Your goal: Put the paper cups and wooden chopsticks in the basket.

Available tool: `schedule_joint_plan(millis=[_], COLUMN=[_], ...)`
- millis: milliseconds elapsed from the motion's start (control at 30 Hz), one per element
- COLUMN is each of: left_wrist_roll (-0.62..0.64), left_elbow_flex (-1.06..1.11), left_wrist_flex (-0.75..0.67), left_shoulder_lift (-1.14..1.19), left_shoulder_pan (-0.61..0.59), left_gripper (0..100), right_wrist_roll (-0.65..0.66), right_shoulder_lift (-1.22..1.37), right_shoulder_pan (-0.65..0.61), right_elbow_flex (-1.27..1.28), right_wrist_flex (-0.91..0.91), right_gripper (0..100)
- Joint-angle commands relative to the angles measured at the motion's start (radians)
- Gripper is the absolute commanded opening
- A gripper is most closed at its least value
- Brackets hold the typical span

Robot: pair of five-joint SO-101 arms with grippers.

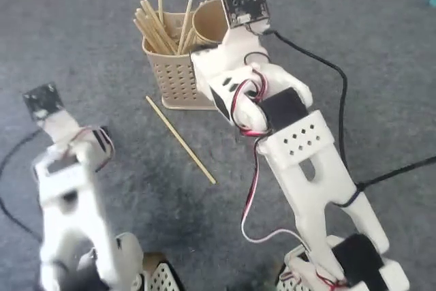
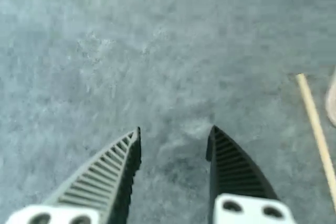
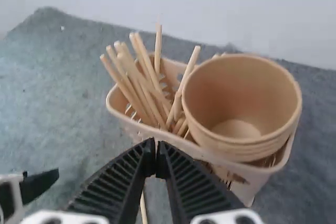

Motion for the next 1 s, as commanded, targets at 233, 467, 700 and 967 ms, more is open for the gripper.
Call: schedule_joint_plan(millis=[233, 467, 700, 967], left_wrist_roll=[0.04, 0.041, 0.103, 0.153], left_elbow_flex=[-0.414, -0.415, -0.435, -0.435], left_wrist_flex=[0.226, 0.224, 0.222, 0.195], left_shoulder_lift=[0.433, 0.431, 0.439, 0.439], left_shoulder_pan=[-0.046, -0.064, -0.117, -0.146], left_gripper=[20, 20, 20, 20], right_wrist_roll=[-0.009, -0.006, 0.077, 0.078], right_shoulder_lift=[-0.059, -0.059, 0.012, 0.329], right_shoulder_pan=[-0.189, -0.246, -0.245, -0.246], right_elbow_flex=[0.072, 0.445, 0.575, 0.473], right_wrist_flex=[0.249, -0.088, -0.32, -0.515], right_gripper=[1.3, 1.6, 15.1, 8.1])
